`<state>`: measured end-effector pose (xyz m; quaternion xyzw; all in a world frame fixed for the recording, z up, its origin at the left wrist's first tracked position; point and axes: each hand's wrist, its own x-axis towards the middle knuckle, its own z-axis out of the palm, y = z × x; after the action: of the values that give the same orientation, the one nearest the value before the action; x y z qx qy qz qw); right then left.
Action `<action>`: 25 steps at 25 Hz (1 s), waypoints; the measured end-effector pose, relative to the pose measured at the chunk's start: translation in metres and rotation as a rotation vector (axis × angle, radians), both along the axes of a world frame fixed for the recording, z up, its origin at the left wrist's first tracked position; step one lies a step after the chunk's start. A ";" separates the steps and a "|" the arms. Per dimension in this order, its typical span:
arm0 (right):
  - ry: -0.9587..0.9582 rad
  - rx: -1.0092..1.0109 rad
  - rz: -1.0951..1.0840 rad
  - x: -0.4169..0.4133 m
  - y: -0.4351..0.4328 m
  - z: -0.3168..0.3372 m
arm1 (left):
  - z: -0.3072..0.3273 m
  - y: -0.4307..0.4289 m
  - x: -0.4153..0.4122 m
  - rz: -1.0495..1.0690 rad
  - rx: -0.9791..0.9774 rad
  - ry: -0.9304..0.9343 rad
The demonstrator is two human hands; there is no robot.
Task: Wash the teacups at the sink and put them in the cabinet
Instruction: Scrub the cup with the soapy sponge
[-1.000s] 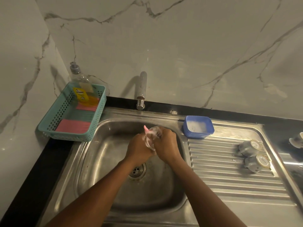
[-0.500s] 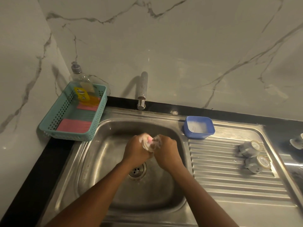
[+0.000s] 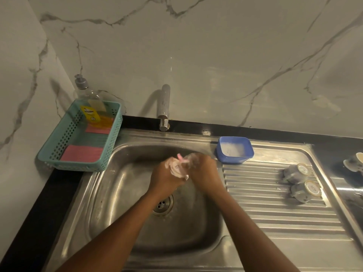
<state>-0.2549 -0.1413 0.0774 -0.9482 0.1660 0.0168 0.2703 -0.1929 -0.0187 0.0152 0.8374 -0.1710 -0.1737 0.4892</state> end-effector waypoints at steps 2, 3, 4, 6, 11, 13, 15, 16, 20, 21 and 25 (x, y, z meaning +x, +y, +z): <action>-0.074 -0.069 -0.237 0.002 -0.035 0.006 | 0.003 -0.004 0.005 0.060 -0.041 0.034; -0.095 -0.012 -0.380 0.004 -0.054 0.010 | 0.004 -0.004 0.008 0.082 -0.059 0.060; -0.079 0.004 -0.469 0.007 -0.075 0.015 | 0.003 -0.004 0.011 0.099 -0.076 0.083; -0.022 -0.045 -0.564 0.012 -0.108 0.024 | -0.001 -0.004 0.014 0.116 -0.101 0.124; 0.063 -0.211 -0.627 0.028 -0.152 -0.002 | -0.009 -0.008 0.009 0.127 -0.130 0.171; 0.276 -0.165 -0.552 0.037 -0.150 -0.017 | -0.014 -0.007 0.011 0.141 -0.151 0.195; 0.358 -0.174 -0.503 0.042 -0.135 -0.019 | -0.016 -0.004 0.014 0.191 -0.180 0.255; 0.294 -0.198 -0.473 0.041 -0.124 -0.020 | -0.017 -0.003 0.017 0.234 -0.210 0.307; -0.098 -0.181 -0.317 0.018 -0.052 -0.036 | -0.019 -0.002 0.028 0.425 -0.374 0.545; -0.086 -0.137 -0.251 0.014 -0.034 -0.042 | -0.019 -0.002 0.029 0.457 -0.395 0.591; -0.058 0.120 -0.212 0.035 -0.004 -0.042 | -0.017 0.000 0.035 0.541 -0.472 0.819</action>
<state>-0.2200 -0.1451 0.0355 -0.9076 0.2562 -0.0297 0.3313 -0.1584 -0.0191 -0.0014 0.5828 0.2210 -0.3105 0.7177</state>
